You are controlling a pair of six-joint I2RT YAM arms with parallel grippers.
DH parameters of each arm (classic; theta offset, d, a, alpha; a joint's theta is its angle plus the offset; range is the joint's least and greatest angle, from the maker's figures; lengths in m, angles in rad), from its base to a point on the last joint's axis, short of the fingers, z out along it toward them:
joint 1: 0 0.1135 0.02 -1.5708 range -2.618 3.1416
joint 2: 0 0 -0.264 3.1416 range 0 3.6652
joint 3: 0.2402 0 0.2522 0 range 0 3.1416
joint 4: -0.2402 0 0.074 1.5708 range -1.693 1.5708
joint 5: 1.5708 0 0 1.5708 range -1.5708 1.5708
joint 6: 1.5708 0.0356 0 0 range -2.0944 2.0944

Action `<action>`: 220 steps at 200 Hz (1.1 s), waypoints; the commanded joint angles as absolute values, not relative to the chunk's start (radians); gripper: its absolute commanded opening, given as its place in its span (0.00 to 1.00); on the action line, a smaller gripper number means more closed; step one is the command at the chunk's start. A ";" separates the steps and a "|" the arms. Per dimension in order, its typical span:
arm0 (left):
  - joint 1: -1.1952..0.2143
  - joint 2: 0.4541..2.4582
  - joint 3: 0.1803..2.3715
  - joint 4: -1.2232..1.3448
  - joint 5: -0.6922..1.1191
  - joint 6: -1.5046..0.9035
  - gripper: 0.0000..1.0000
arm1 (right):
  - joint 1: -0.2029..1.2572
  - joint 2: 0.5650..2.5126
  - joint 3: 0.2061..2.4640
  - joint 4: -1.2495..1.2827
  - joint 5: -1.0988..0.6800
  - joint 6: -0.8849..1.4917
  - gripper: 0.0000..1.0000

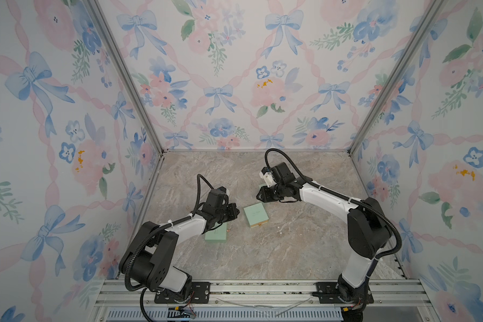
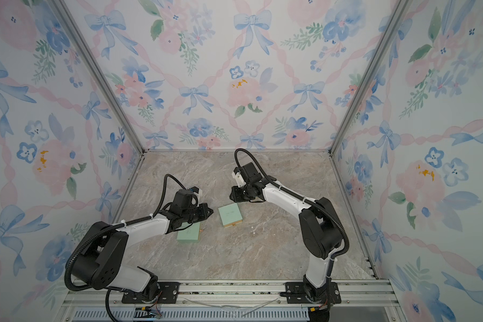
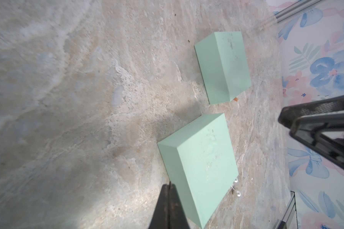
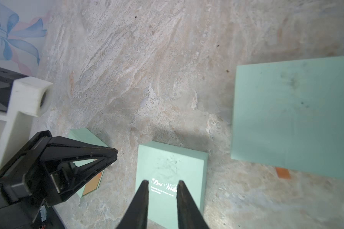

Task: Take out the earrings from the drawer-style jewelry box
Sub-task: Move the jewelry box to the center of the board, then adjust the jewelry box at the center of the board.

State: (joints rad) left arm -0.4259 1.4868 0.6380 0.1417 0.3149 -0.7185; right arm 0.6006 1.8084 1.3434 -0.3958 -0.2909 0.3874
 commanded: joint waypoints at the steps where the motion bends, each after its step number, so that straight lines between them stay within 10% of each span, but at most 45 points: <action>1: -0.430 1.532 0.688 0.169 0.325 -0.702 0.00 | 0.581 1.789 1.267 -0.380 -0.256 0.478 0.28; 220: -0.436 1.716 0.828 0.164 0.361 -0.636 0.00 | 0.731 1.844 1.167 -0.439 -0.189 0.486 0.18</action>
